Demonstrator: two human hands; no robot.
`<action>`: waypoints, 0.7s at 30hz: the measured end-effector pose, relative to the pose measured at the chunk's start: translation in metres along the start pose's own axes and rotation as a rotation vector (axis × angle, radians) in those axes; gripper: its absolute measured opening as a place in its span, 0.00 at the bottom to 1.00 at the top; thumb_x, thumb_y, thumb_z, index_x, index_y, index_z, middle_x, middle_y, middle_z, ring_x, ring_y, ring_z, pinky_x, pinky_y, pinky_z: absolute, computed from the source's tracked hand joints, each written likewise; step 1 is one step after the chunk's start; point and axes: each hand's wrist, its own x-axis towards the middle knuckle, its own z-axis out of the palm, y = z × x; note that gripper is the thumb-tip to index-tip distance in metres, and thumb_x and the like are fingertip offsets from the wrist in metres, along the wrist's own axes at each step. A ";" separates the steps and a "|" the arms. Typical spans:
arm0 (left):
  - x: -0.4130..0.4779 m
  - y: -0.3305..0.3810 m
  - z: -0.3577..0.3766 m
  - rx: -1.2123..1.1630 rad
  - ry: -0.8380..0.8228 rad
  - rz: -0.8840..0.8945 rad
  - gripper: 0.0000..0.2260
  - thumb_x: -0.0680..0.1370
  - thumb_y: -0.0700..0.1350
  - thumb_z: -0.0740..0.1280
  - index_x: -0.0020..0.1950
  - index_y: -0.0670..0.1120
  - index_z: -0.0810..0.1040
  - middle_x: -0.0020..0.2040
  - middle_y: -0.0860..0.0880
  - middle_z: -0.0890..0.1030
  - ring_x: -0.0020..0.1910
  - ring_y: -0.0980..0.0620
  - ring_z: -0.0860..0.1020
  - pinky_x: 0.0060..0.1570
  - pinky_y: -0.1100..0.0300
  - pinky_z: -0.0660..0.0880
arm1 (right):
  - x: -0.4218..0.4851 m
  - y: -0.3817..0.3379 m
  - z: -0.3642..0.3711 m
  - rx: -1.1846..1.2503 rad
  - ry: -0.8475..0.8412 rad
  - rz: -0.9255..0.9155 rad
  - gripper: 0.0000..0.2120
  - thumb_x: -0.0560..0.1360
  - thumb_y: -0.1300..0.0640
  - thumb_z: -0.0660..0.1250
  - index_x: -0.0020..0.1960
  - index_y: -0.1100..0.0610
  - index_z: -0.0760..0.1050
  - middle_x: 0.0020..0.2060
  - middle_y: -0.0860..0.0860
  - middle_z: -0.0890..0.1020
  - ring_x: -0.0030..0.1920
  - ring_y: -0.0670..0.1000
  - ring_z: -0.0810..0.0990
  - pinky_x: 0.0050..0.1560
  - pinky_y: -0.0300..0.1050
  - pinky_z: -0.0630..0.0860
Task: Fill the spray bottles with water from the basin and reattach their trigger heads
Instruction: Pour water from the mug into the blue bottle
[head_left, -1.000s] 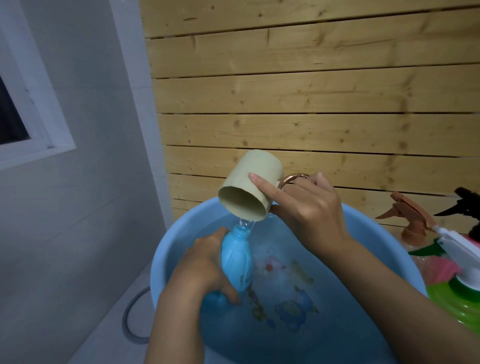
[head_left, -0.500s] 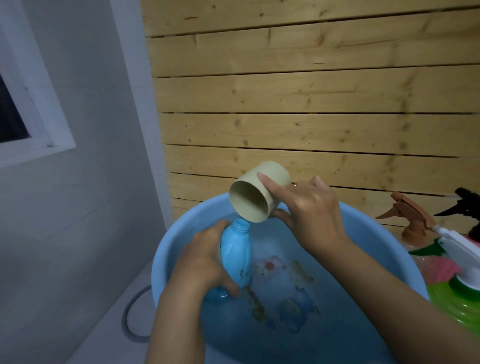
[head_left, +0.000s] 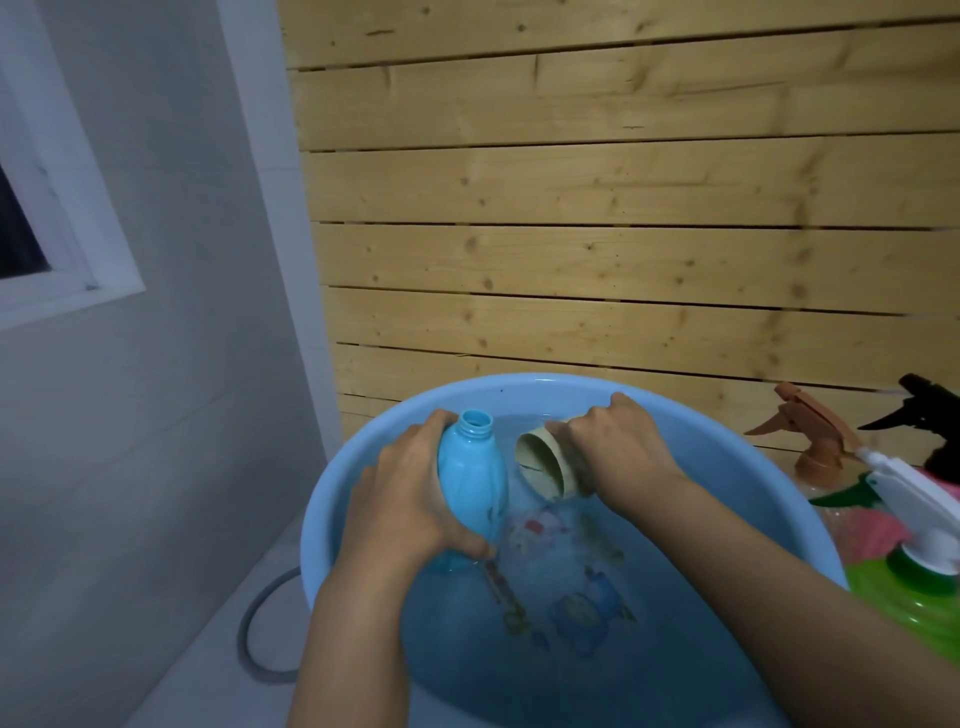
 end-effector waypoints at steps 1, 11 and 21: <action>-0.001 0.001 -0.001 0.000 -0.008 0.004 0.46 0.51 0.52 0.83 0.64 0.58 0.64 0.54 0.60 0.71 0.56 0.52 0.72 0.53 0.53 0.74 | 0.001 0.000 0.001 0.004 -0.001 -0.011 0.16 0.75 0.60 0.65 0.60 0.48 0.70 0.50 0.48 0.81 0.51 0.52 0.79 0.45 0.42 0.59; 0.000 -0.002 0.001 0.035 -0.067 -0.009 0.44 0.51 0.50 0.82 0.62 0.58 0.65 0.53 0.58 0.72 0.54 0.50 0.74 0.51 0.50 0.76 | -0.002 0.004 0.013 0.305 -0.041 0.059 0.21 0.68 0.46 0.73 0.60 0.44 0.76 0.48 0.48 0.81 0.52 0.52 0.78 0.40 0.42 0.64; 0.002 -0.004 0.003 0.060 -0.151 -0.044 0.48 0.52 0.50 0.83 0.67 0.56 0.62 0.59 0.56 0.71 0.59 0.49 0.72 0.55 0.50 0.74 | -0.001 0.011 0.015 1.014 -0.035 0.408 0.38 0.49 0.44 0.84 0.59 0.45 0.80 0.38 0.45 0.79 0.49 0.49 0.80 0.45 0.42 0.74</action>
